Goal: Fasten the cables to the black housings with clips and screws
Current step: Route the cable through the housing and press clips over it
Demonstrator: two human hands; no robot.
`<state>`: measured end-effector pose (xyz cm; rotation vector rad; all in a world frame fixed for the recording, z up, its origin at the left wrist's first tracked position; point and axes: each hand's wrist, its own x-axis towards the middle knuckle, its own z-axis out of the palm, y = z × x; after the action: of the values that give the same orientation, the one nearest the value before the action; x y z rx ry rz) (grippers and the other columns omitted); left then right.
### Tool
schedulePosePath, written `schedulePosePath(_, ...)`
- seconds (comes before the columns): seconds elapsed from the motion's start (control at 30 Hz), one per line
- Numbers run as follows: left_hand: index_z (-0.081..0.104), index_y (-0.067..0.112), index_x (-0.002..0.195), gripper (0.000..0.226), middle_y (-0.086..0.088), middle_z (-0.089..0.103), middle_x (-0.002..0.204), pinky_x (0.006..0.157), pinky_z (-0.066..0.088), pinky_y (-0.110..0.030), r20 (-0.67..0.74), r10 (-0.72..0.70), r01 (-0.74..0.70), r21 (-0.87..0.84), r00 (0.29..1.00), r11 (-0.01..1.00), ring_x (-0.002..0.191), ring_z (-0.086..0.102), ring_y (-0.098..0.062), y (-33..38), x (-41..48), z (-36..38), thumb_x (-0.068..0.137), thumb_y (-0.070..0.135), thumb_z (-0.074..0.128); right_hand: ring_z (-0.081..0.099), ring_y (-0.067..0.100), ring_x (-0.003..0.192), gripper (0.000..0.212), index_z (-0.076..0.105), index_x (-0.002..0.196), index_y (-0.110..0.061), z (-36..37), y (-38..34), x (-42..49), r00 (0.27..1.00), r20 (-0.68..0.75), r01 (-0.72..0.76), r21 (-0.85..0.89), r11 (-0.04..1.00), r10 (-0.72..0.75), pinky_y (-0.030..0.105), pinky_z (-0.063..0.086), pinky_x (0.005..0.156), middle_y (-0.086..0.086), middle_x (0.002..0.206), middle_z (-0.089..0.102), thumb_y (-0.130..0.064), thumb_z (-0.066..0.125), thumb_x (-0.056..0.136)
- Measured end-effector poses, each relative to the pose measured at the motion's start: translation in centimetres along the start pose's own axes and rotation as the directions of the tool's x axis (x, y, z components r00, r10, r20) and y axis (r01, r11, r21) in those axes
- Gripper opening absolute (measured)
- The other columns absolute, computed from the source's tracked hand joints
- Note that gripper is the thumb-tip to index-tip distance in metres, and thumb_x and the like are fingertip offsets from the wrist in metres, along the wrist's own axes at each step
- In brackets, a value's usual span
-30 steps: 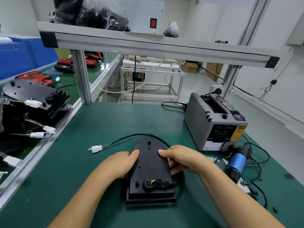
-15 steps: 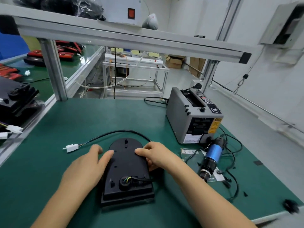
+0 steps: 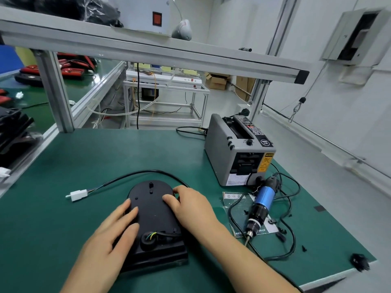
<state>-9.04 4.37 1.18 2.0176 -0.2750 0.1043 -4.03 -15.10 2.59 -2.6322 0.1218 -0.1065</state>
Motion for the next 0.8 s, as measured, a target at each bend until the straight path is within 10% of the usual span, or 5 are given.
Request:
schedulePosePath(0.17,0.053,0.04,0.127,0.053,0.033,0.037,0.137,0.103,0.025,-0.021,0.087,-0.036,0.034,0.023,0.996,0.999,0.132,0.032,0.003,-0.3,-0.2,-0.2,0.075,0.05,0.047,0.056,0.028,0.103,0.044,0.055,0.116,-0.018,0.2,0.0,-0.2,1.0,-0.015,0.013,-0.015,1.0,-0.013,0.036,0.041,0.076,0.004,0.112,0.062,-0.053,0.039,0.094)
schedulePosePath(0.37,0.053,0.039,0.127,0.055,0.033,0.036,0.136,0.103,0.025,-0.022,0.085,-0.016,0.014,0.023,0.996,1.0,0.132,0.032,0.002,-0.1,-0.2,-0.4,0.074,0.051,0.047,0.055,0.018,0.11,0.043,0.051,0.129,-0.026,-1.8,1.2,-1.5,0.999,0.013,0.04,0.042,0.998,-0.04,0.032,0.042,0.093,-0.005,0.118,0.059,-0.048,0.048,0.092)
schedulePosePath(0.5,0.057,0.044,0.122,0.047,0.039,0.038,0.136,0.104,0.028,-0.025,0.07,-0.005,0.004,0.013,0.998,1.0,0.13,0.033,0.009,-0.4,-0.2,-0.3,0.076,0.05,0.049,0.056,0.006,0.097,0.018,0.065,0.104,-0.03,-5.8,4.3,-2.5,0.997,-0.082,0.014,0.064,0.998,-0.009,0.025,0.044,0.089,-0.013,0.103,0.063,-0.03,0.055,0.089)
schedulePosePath(0.8,0.063,0.048,0.111,0.039,0.048,0.04,0.127,0.107,0.028,-0.029,-0.006,0.009,-0.009,0.016,1.0,1.0,0.122,0.03,0.024,-0.2,-0.3,-0.2,0.074,0.048,0.052,0.046,0.017,0.109,0.031,0.067,0.105,-0.035,-11.4,11.7,-1.2,0.988,-0.009,-0.129,-0.603,0.788,0.155,0.036,0.042,0.089,-0.008,0.108,0.067,-0.019,0.045,0.09)
